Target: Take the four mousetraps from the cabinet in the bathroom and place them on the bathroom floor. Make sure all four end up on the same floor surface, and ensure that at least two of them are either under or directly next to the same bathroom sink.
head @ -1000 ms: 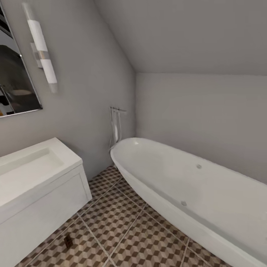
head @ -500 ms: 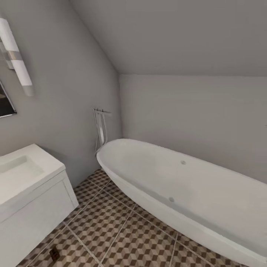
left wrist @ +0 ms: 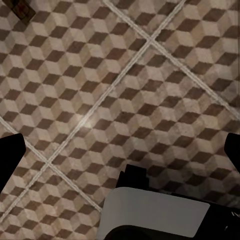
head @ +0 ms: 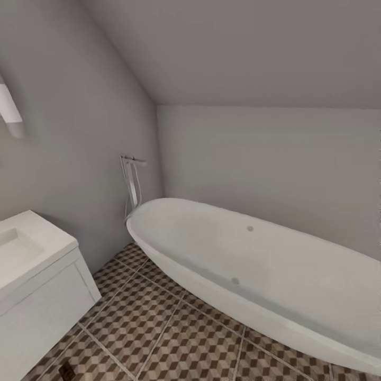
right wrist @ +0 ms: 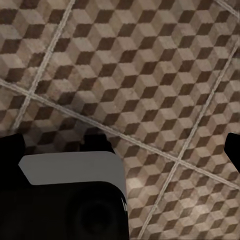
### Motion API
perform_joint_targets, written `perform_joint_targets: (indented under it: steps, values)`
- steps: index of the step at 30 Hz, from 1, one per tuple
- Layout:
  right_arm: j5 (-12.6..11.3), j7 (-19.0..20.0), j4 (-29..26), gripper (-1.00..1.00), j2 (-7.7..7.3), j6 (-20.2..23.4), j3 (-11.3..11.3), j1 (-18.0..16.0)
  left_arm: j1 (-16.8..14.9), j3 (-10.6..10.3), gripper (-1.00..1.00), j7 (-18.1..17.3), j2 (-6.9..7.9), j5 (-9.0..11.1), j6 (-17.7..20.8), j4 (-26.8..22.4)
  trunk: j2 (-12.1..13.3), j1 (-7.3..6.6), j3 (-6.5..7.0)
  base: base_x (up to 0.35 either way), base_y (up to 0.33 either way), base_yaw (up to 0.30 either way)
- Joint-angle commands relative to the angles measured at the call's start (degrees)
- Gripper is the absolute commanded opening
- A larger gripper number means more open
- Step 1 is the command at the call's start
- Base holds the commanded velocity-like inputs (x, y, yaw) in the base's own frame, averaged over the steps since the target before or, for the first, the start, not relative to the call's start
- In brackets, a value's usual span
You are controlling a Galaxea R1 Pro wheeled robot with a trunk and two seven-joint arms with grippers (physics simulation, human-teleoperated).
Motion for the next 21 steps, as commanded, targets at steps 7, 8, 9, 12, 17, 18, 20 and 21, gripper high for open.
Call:
perform_joint_targets:
  steps: [7, 8, 9, 12, 17, 18, 20, 21]
  values:
    - [-0.5, 0.0, 0.3, 1.0, 0.06, -0.3, 0.5, -0.1, 0.0, -0.5, 1.0, 0.5, 0.08, 0.4, -0.2, -0.2, 0.0, 0.0, -0.27, 0.0, 0.0, -0.108]
    - [-0.5, 0.0, 0.3, 1.0, 0.06, -0.3, 0.5, -0.1, -0.1, -0.5, 1.0, 0.5, 0.08, 0.4, -0.2, -0.2, 0.0, 0.0, -0.3, 0.0, 0.0, -0.107]
    - [-0.5, 0.0, 0.3, 1.0, 0.06, -0.3, 0.5, -0.1, -0.1, -0.5, 1.0, 0.5, 0.08, 0.4, -0.2, -0.3, 0.0, 0.0, -0.33, 0.0, 0.0, -0.107]
    - [-0.5, 0.0, 0.3, 1.0, 0.06, -0.3, 0.5, -0.1, 0.0, -0.5, 1.0, 0.5, 0.08, 0.4, -0.2, -0.3, 0.0, 0.0, -0.43, 0.0, 0.0, -0.108]
    - [-0.5, 0.0, 0.3, 1.0, 0.08, -0.2, 0.5, -0.1, 0.0, -0.5, 1.0, 0.5, 0.08, 0.4, -0.2, -0.2, 0.0, 0.0, -0.62, 0.0, 0.0, -0.117]
    - [-0.5, 0.0, 0.3, 1.0, 0.07, -0.2, 0.5, -0.1, 0.0, -0.5, 1.0, 0.5, 0.08, 0.5, -0.2, -0.3, 0.0, 0.0, -0.66, 0.0, 0.0, -0.121]
    - [-0.5, 0.0, 0.3, 1.0, 0.07, -0.2, 0.5, -0.1, 0.0, -0.5, 1.0, 0.5, 0.08, 0.5, -0.2, -0.3, 0.0, 0.0, -0.76, 0.0, 0.0, -0.121]
    - [-0.5, 0.0, 0.3, 1.0, 0.06, -0.2, 0.5, -0.1, 0.0, -0.5, 1.0, 0.5, 0.08, 0.5, -0.2, -0.3, 0.0, 0.0, -0.81, 0.0, 0.0, -0.12]
